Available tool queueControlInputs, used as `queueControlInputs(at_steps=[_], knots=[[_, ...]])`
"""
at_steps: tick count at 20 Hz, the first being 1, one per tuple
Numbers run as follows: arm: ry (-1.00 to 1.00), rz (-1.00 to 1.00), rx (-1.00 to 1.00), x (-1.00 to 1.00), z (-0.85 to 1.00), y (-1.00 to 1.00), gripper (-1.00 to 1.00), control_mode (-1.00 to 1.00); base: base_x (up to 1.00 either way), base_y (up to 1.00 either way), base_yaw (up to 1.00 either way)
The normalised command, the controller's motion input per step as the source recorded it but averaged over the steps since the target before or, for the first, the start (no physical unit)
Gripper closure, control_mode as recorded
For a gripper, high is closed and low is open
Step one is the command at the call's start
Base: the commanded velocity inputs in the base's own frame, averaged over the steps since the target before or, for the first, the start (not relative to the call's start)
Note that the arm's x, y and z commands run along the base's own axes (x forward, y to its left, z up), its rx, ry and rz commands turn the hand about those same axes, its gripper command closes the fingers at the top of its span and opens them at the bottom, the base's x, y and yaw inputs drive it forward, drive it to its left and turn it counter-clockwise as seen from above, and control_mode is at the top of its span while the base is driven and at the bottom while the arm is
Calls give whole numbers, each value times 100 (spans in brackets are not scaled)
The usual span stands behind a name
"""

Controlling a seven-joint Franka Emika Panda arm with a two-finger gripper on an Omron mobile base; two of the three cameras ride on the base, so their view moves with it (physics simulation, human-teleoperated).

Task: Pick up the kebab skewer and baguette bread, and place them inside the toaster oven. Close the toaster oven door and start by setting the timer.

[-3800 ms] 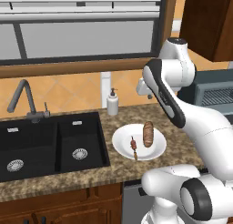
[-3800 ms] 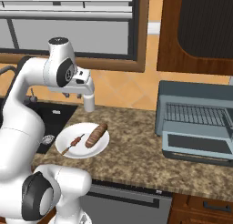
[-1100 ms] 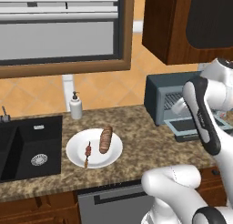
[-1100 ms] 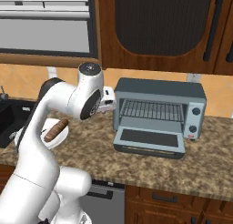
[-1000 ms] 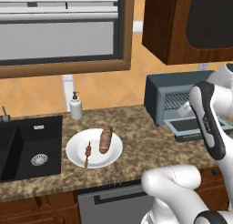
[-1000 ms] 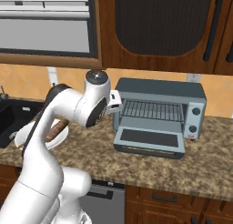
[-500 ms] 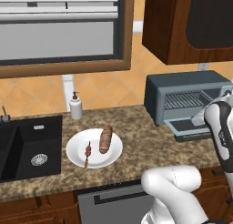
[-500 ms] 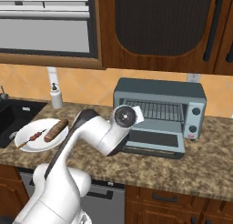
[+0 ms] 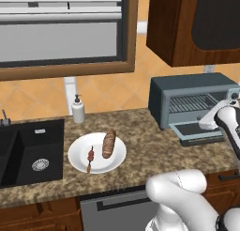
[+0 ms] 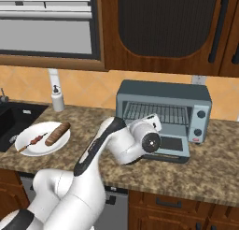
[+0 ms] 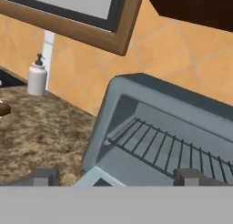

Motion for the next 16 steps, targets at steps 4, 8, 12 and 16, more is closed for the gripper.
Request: queueControlInputs(at_steps=[4, 8, 12, 16], knots=[[-10, 0, 3, 37, -36, -10, -100, -100, 0, 0, 0], [-4, 0, 4, 49, -11, -34, -100, -100, 0, 0, 0], [0, 1, 0, 50, -12, -26, -100, -100, 0, 0, 0], [0, 3, 0, 55, -27, -16, -100, -100, 0, 0, 0]])
